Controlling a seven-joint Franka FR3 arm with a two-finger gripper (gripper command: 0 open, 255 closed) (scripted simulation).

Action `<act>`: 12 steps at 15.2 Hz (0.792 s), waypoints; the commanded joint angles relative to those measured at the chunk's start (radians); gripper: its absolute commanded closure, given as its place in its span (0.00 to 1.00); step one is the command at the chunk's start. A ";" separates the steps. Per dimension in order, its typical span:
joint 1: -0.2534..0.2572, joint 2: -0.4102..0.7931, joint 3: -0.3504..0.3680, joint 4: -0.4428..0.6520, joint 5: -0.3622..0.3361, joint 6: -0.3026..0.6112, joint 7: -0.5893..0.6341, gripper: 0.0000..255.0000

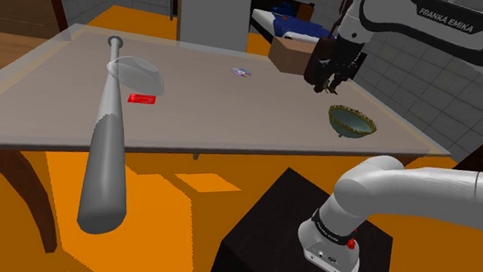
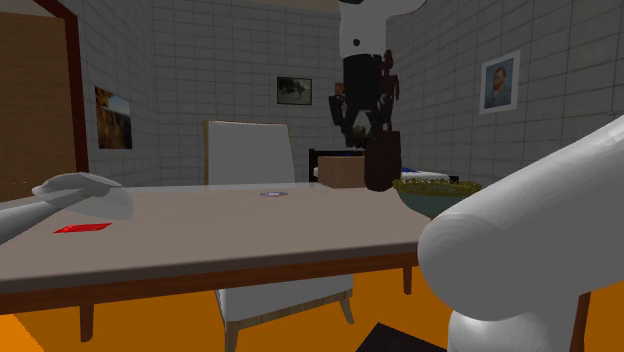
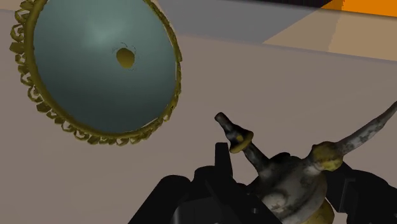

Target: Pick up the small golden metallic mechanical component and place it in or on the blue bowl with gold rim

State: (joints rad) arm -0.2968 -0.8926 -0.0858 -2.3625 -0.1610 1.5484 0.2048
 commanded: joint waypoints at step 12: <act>-0.093 -0.086 -0.290 -0.012 -0.220 -0.012 -0.294 1.00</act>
State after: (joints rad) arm -0.3825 -0.9686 -0.3598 -2.3654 -0.3662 1.5336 -0.0725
